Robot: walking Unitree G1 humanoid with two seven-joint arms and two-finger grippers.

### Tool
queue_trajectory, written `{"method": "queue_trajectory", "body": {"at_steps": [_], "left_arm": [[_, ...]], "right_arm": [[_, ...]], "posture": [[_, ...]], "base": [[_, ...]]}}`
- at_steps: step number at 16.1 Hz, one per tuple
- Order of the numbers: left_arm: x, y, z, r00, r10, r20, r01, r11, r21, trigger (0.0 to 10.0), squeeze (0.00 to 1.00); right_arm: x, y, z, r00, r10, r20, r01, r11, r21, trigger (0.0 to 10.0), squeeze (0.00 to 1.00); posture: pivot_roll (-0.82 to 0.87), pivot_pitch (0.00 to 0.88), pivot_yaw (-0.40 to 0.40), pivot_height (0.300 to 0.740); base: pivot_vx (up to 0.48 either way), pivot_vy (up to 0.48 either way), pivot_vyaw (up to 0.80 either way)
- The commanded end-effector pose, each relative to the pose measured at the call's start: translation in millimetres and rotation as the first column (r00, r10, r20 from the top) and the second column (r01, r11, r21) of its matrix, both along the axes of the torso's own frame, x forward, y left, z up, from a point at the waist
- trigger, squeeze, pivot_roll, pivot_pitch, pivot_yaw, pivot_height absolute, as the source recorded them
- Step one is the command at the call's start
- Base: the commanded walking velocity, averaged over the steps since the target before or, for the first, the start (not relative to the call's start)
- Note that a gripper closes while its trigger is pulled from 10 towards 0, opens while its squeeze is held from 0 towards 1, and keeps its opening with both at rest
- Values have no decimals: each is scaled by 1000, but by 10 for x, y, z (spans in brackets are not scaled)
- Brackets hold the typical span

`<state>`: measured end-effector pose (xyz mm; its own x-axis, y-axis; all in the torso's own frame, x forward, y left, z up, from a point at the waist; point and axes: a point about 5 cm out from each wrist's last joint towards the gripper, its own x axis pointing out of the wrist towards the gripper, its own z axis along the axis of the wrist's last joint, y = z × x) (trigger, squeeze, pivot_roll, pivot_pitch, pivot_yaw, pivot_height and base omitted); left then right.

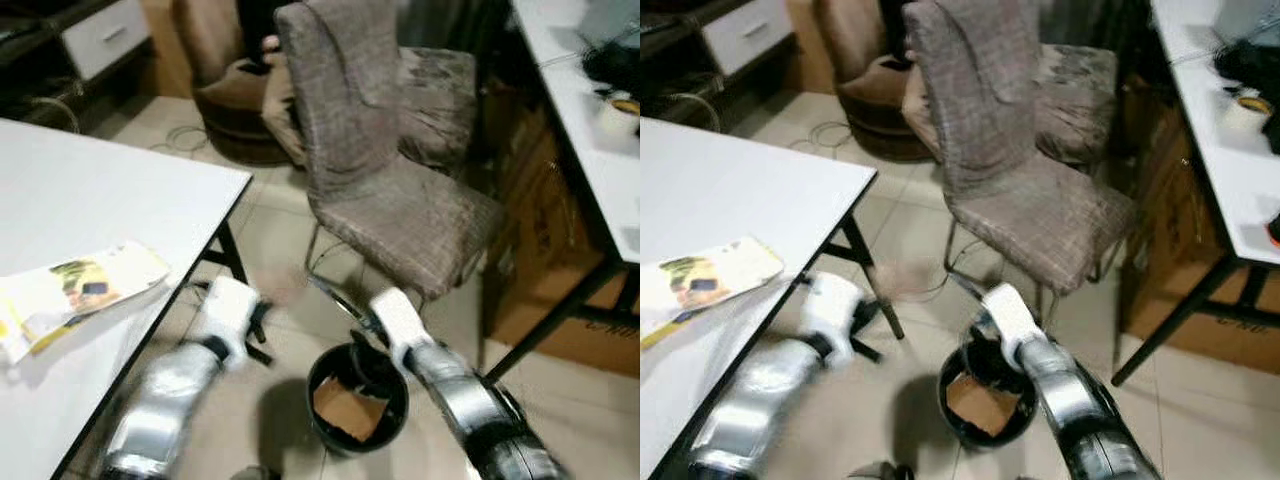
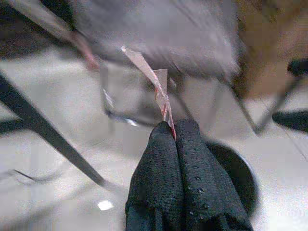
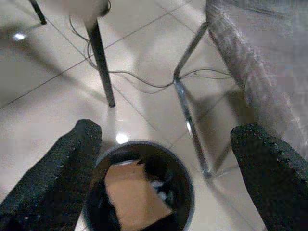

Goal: Picking trash to rubbish bin

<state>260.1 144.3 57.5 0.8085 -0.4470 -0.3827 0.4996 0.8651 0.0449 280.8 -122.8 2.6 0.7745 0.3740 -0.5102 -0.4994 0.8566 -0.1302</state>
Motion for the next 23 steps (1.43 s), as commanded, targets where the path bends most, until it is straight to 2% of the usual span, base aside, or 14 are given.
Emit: {"method": "queue_trajectory", "body": {"at_steps": [1, 3, 4, 6, 7, 11, 14, 16, 17, 18, 19, 23], "left_arm": [[-8, -129, -137, 996, -80, -41, 82, 996, 25, 10000, 0], [51, -277, -297, 987, -128, -101, 132, 991, 28, 10000, 0], [124, -426, -372, 979, -156, -133, 158, 987, 7, 10000, 0], [170, -530, -396, 974, -177, -143, 179, 984, -1, 10000, 0], [217, -648, -406, 968, -209, -139, 212, 977, 5, 10000, 0], [275, -814, -415, 951, -278, -133, 281, 960, 10, 10000, 0], [278, -851, -420, 945, -302, -129, 307, 951, 26, 10000, 0], [310, -829, -429, 949, -296, -108, 305, 948, 90, 10000, 0], [334, -811, -433, 956, -275, -105, 284, 955, 83, 10000, 180], [338, -808, -435, 958, -264, -108, 273, 960, 69, 10000, 565], [335, -810, -441, 959, -258, -117, 265, 963, 45, 10000, 1000], [339, -851, -431, 958, -262, -120, 264, 965, 0, 10000, 1000]], "right_arm": [[-87, -84, 72, 1000, -9, 12, 9, 999, 45, 10000, 0], [-366, -191, 178, 998, 55, 26, -57, 996, 73, 10000, 0], [-622, -282, 298, 991, 129, 22, -130, 989, 76, 10000, 0], [-774, -331, 401, 985, 172, 16, -173, 981, 85, 10000, 0], [-923, -363, 553, 974, 226, 4, -226, 969, 105, 10000, 0], [-1132, -376, 736, 947, 315, -64, -305, 944, 125, 10000, 0], [-1153, -377, 775, 943, 325, -74, -313, 940, 131, 10000, 0], [-1170, -384, 804, 941, 327, -92, -314, 941, 130, 10000, 0], [-1173, -394, 808, 939, 325, -109, -312, 942, 122, 10000, 0], [-1172, -400, 806, 939, 325, -113, -313, 943, 113, 10000, 0], [-1172, -405, 802, 938, 326, -119, -314, 943, 108, 10000, 0], [-1182, -412, 779, 936, 325, -138, -313, 944, 105, 10000, 0]], "posture": [[-89, 60, 35, 740], [-136, 68, 51, 740], [-164, 78, 59, 740], [-171, 82, 59, 740], [-188, 94, 62, 740], [-197, 108, 59, 740], [-197, 111, 56, 740], [-194, 115, 51, 740], [-196, 114, 51, 740], [-196, 114, 51, 740], [-197, 113, 50, 740], [-194, 111, 47, 740]], "base": [[0, 0, 0], [0, 0, 0], [0, 0, 0], [0, 0, 0], [0, 0, 0], [0, 0, 0], [0, 0, 0], [0, 0, 0], [0, 0, 0], [0, 0, 0], [0, 0, 0], [0, 0, 0]]}}
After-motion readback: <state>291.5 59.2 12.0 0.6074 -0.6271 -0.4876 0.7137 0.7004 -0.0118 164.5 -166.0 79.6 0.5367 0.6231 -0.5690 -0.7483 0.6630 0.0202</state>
